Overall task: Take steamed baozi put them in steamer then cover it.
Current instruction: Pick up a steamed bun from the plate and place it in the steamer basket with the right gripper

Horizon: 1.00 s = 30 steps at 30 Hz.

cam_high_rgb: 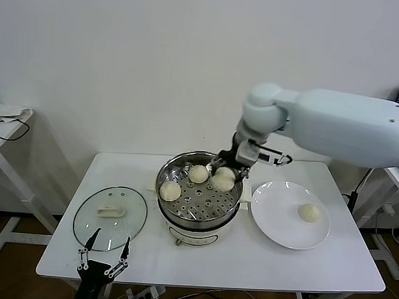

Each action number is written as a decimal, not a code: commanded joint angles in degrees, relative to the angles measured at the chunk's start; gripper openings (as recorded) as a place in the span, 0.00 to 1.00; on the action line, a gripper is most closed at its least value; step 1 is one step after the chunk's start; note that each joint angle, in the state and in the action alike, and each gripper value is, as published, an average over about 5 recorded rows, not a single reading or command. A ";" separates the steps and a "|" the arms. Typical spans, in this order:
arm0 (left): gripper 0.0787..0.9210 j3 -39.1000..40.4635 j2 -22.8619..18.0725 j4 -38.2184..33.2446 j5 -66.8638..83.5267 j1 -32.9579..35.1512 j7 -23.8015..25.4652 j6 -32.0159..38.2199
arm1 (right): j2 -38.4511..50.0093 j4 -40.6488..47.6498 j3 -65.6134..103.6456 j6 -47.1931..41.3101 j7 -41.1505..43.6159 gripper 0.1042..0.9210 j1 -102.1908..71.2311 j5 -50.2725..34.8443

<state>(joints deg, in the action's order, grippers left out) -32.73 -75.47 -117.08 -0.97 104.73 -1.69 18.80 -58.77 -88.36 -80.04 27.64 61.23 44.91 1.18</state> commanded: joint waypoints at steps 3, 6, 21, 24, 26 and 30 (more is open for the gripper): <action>0.88 0.03 -0.06 -0.11 0.08 -0.06 -0.12 0.21 | -7.42 -1.11 0.11 10.21 -4.71 0.71 -5.72 11.14; 0.88 -0.16 -0.03 -0.23 0.18 0.01 -0.14 0.33 | -8.43 0.27 0.56 10.86 -5.72 0.71 -7.92 12.79; 0.88 -0.68 0.05 0.19 0.81 -0.11 -0.16 1.07 | -9.54 2.23 0.42 11.74 -5.98 0.72 -10.77 15.12; 0.88 -0.67 0.00 0.25 0.86 -0.11 -0.16 1.15 | -9.55 2.21 0.33 11.70 -5.96 0.73 -10.93 15.42; 0.88 -0.72 0.02 0.21 0.90 -0.13 -0.16 1.19 | -9.65 2.25 0.29 11.53 -5.88 0.74 -11.11 15.71; 0.88 -0.89 0.02 0.18 1.06 -0.17 -0.16 1.27 | -9.71 2.16 0.60 11.17 -6.02 0.81 -11.24 16.46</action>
<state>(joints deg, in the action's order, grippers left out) -33.59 -75.49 -116.90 0.01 104.56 -1.85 20.02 -67.91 -86.40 -79.70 38.35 55.66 34.66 15.71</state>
